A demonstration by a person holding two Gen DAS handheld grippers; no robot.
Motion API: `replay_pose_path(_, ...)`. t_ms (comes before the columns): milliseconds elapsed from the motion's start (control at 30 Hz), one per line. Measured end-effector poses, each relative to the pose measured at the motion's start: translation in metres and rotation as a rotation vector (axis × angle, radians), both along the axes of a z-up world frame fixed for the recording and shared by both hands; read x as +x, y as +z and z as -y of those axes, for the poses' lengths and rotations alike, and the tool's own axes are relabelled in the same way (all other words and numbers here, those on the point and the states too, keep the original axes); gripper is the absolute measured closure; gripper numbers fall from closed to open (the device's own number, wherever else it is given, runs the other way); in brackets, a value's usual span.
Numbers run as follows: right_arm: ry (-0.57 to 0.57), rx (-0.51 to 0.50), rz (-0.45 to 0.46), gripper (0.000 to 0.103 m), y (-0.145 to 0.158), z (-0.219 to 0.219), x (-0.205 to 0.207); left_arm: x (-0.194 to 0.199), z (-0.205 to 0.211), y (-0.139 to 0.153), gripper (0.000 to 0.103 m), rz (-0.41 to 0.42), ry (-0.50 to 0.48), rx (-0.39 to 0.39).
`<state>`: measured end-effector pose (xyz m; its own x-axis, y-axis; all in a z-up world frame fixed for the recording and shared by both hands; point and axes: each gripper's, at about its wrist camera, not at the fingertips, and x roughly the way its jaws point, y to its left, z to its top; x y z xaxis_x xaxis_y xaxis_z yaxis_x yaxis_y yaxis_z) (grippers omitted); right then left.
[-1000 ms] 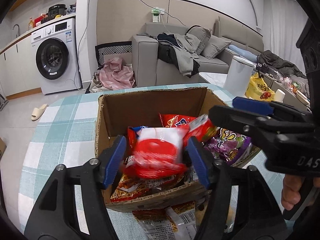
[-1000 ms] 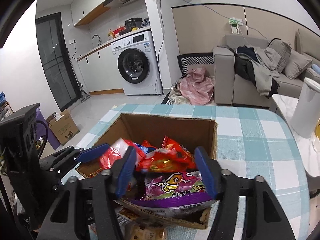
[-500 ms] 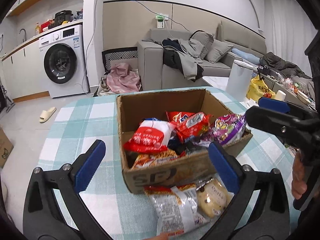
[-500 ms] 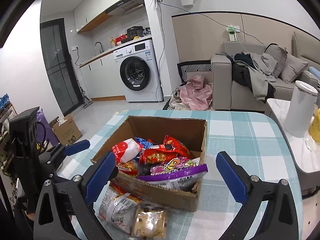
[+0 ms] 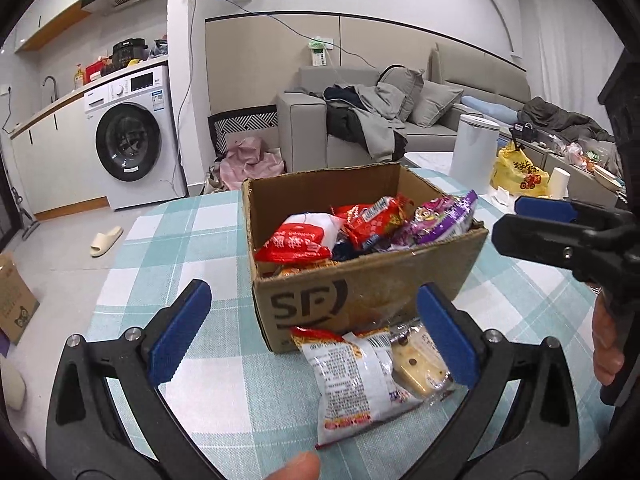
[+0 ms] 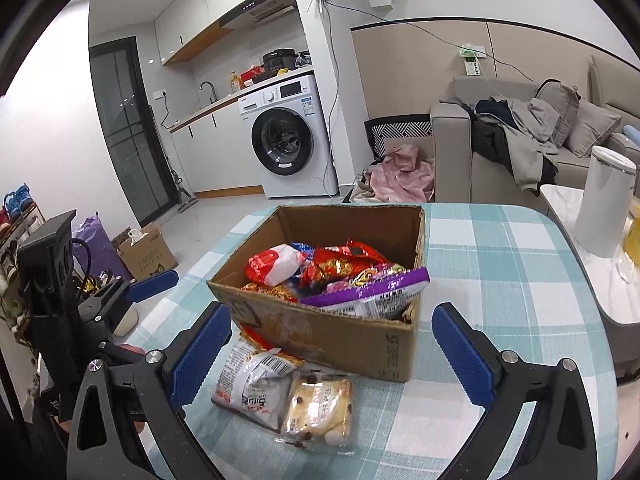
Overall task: Organize snacks
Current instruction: 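Raise both open tools and move toward the white chip bag and cream bread pack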
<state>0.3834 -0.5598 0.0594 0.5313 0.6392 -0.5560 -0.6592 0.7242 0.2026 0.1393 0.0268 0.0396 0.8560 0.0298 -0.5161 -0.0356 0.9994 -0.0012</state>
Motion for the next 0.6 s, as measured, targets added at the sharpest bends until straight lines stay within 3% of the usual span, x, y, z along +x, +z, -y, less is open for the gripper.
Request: replay_pose_path(600, -0.021, -0.036, -0.033, 0.000, -0.041, 0.007, -0.011, -0.017, -0.008, -0.030, 0.001, -0.003, 0.028, -0.026)
